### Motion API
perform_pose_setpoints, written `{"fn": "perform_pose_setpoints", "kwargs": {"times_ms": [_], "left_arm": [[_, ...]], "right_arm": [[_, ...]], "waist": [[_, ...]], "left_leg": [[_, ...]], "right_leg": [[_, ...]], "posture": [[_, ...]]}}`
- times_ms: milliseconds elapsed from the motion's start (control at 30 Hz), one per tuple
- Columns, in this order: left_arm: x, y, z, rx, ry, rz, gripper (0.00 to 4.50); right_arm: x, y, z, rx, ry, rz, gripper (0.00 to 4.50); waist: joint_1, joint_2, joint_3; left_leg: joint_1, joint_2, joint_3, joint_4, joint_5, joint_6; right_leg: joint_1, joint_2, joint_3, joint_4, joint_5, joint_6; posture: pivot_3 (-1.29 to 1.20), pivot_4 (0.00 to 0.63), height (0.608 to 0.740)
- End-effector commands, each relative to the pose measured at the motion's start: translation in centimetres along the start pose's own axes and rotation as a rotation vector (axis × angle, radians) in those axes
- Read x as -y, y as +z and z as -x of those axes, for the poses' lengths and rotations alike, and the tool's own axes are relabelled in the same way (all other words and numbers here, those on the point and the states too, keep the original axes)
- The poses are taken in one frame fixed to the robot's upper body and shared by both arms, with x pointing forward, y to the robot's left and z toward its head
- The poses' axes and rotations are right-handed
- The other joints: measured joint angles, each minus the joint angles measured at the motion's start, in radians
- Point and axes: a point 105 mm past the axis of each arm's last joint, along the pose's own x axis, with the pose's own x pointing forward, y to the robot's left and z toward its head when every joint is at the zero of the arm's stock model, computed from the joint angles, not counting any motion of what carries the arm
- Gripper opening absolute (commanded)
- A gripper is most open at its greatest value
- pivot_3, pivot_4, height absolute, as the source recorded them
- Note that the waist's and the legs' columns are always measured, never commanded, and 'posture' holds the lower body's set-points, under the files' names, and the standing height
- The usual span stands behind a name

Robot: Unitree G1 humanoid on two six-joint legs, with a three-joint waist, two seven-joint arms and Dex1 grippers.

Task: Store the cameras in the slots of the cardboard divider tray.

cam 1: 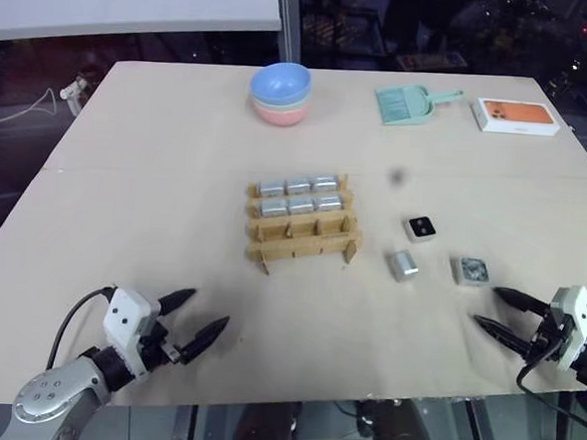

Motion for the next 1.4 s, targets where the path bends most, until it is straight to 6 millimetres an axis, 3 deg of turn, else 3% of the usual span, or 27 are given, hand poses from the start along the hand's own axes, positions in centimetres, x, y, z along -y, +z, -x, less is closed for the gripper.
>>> {"fn": "perform_pose_setpoints", "kwargs": {"times_ms": [33, 867, 1000, 1233, 1400], "left_arm": [[0.0, 0.3, 0.3, -0.002, -0.005, -0.015, 4.50], [0.1, 0.7, -0.1, 0.023, -0.016, -0.023, 4.50], [0.5, 2.6, 0.1, 0.101, -0.069, -0.062, 4.50], [2.0, 6.7, 1.7, 0.208, -0.283, -0.080, 4.50], [3.0, 9.3, 2.5, 0.257, -0.442, -0.109, 4.50]], "right_arm": [[0.8, 0.9, 0.7, 0.014, -0.025, 0.041, 3.98], [1.6, 1.3, 0.9, 0.012, -0.095, 0.032, 3.98], [2.3, 1.8, 0.3, 0.040, -0.203, -0.011, 3.98], [0.1, 2.1, -2.2, 0.061, -0.305, -0.113, 3.98], [-1.0, 1.1, -3.2, 0.033, -0.358, -0.108, 3.98]], "waist": [[0.000, 0.000, 0.000], [0.001, 0.000, 0.000], [0.002, -0.001, 0.000], [0.002, 0.000, 0.000], [0.002, -0.002, -0.001]], "left_leg": [[0.000, 0.000, 0.000, 0.000, 0.000, 0.000], [0.000, 0.000, 0.000, 0.000, 0.000, 0.000], [0.000, 0.000, 0.000, 0.000, 0.000, 0.000], [-0.010, 0.001, -0.001, 0.000, 0.000, 0.000], [-0.010, 0.001, -0.001, 0.000, 0.000, 0.000]], "right_leg": [[0.000, 0.000, 0.000, 0.000, 0.000, 0.000], [0.000, 0.000, 0.000, 0.000, 0.000, 0.000], [0.000, 0.000, 0.000, 0.000, 0.000, 0.000], [-0.009, 0.001, -0.001, 0.000, 0.000, 0.000], [-0.009, 0.001, -0.002, 0.000, 0.000, 0.000]], "posture": [[0.00, 0.150, 0.740], [0.00, 0.150, 0.740], [0.00, 0.150, 0.740], [0.00, 0.150, 0.740], [0.00, 0.150, 0.740]]}}
